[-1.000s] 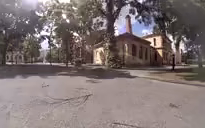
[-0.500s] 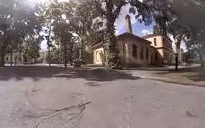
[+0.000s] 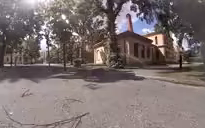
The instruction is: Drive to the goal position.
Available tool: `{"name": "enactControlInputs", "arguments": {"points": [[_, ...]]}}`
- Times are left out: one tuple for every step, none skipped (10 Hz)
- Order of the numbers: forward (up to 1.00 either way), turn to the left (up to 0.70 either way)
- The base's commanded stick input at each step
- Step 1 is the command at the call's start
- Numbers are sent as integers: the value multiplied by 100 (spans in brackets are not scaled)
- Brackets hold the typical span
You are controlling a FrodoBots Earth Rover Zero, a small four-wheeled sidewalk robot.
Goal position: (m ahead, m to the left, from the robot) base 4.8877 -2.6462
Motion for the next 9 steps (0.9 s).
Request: {"name": "enactControlInputs", "arguments": {"points": [[85, -33], [85, -33], [85, -33], [85, -33], [85, -33], [85, -20], [85, 1], [85, 1], [85, 1]]}}
